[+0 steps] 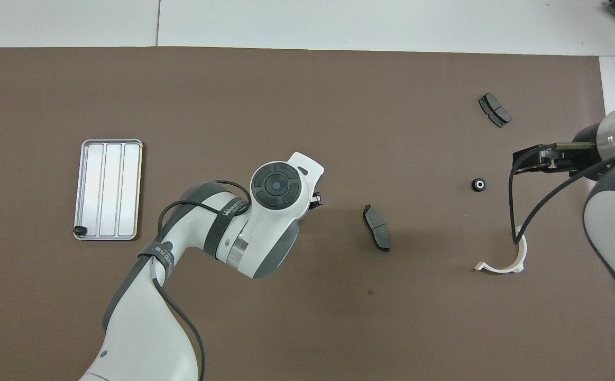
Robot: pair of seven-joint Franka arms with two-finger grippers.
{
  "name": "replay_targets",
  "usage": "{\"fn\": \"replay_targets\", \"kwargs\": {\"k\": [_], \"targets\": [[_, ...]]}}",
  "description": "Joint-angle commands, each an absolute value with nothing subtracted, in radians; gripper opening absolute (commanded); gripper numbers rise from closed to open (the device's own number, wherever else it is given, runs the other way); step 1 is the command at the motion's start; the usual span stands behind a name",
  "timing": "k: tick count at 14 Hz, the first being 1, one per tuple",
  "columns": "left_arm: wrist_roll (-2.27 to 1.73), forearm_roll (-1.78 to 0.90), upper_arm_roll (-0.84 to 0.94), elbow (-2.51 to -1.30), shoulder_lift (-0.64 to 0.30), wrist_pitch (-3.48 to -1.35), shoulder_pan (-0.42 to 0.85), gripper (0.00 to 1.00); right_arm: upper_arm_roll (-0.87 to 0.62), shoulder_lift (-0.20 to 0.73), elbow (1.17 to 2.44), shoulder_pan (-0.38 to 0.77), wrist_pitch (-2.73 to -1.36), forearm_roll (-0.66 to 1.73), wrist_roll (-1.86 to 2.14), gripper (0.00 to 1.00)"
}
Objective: Place bearing gear from tray to pile
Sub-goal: 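Carry the gear to mid-mat and release it while the right gripper reaches in, then grasp the gear with the right gripper while the left gripper withdraws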
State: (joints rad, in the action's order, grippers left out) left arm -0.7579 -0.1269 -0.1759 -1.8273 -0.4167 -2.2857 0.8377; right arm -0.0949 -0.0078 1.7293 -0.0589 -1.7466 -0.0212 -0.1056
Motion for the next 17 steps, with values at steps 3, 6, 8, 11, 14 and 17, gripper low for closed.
{"fn": "replay_targets", "kwargs": {"k": [3,6,8,11,14,17], "targets": [[-0.744,-0.086,-0.201,-1.787,-0.355,-2.266,0.74,1.0,-0.098,-0.034,1.773,-0.058,-1.801,-0.012,-0.143,1.0],[-0.53,-0.09,-0.201,-1.786,-0.249,-2.104,0.557,1.0,-0.098,-0.022,1.793,-0.002,-1.845,-0.012,-0.238,1.0],[-0.358,-0.091,-0.201,-1.79,-0.213,-2.005,0.445,1.0,-0.098,-0.018,1.83,0.055,-1.902,-0.012,-0.291,1.0],[-0.122,-0.091,-0.202,-1.818,-0.193,-1.959,0.306,1.0,-0.098,0.041,1.864,0.164,-1.999,-0.012,-0.386,1.0],[0.017,-0.084,-0.212,-1.946,-0.144,-2.011,0.23,1.0,-0.098,0.129,1.858,0.286,-2.084,-0.031,-0.549,1.0],[0.02,0.013,-0.215,-2.095,-0.094,-2.126,0.207,0.98,-0.098,0.205,1.853,0.394,-2.153,-0.072,-0.667,1.0]]}}
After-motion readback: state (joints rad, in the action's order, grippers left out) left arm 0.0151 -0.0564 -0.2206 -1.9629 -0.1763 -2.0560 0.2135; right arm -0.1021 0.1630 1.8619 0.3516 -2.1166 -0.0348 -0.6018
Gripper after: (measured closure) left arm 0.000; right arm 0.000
